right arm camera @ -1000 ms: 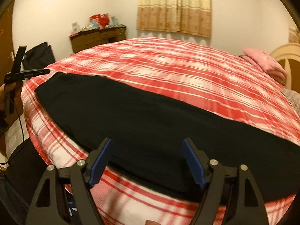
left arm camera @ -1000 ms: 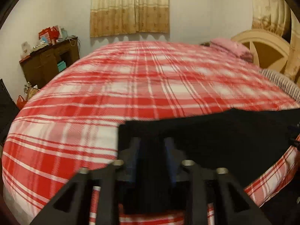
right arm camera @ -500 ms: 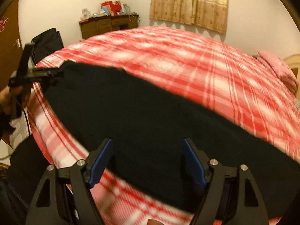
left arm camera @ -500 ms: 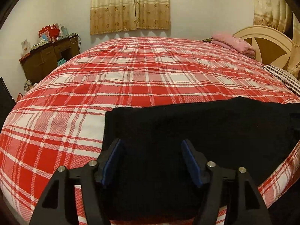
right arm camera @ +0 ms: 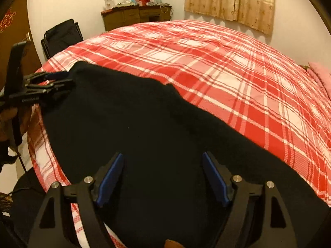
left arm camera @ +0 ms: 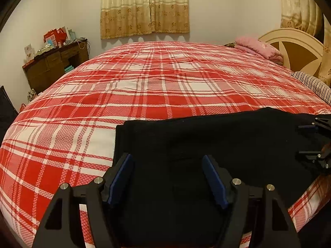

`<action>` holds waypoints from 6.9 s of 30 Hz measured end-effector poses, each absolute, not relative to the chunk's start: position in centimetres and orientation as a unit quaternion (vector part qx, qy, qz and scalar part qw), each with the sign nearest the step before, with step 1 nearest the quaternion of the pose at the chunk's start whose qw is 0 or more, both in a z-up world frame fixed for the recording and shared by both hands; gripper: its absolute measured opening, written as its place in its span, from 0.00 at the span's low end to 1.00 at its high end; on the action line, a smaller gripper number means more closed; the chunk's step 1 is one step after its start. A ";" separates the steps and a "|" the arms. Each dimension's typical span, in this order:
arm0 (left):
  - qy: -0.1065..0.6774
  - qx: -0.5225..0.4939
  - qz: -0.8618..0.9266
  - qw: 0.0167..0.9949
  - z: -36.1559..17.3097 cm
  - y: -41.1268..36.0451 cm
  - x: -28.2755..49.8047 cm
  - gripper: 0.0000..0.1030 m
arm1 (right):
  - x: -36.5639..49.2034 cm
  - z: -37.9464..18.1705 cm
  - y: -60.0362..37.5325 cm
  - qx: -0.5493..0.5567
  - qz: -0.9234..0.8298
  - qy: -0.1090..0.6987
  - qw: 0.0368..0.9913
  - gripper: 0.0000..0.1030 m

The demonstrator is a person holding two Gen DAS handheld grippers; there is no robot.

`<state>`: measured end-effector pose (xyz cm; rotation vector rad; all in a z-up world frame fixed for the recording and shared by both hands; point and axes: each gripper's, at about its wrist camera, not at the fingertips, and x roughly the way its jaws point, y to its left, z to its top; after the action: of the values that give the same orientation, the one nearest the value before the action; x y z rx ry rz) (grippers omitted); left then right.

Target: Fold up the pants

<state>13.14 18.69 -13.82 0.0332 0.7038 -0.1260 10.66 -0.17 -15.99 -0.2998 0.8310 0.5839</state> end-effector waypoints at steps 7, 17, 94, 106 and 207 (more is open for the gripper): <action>0.350 -0.003 -0.058 0.935 -13.0 18.9 12.5 0.71 | 10.5 -13.9 0.4 -0.135 0.289 0.388 0.865 0.79; 0.340 0.018 -0.064 0.938 -12.3 18.6 10.3 0.71 | 13.2 -12.9 4.1 -0.097 0.334 0.367 0.863 0.79; 0.341 -0.025 0.021 0.939 -15.0 20.1 11.5 0.85 | -3.1 -10.5 -49.9 0.338 -0.075 0.263 0.901 0.16; 0.345 -0.022 0.021 0.938 -15.1 19.8 11.4 0.89 | -2.5 -5.7 -44.4 0.276 -0.029 0.224 0.934 0.16; 0.337 -0.013 0.020 0.941 -15.4 19.4 11.6 0.94 | 7.0 -14.9 -11.5 -0.016 0.248 0.384 0.889 0.56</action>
<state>11.56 19.41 -15.37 -0.0258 0.6865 0.0414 6.98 -11.49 -14.91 -0.0323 0.7970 0.5157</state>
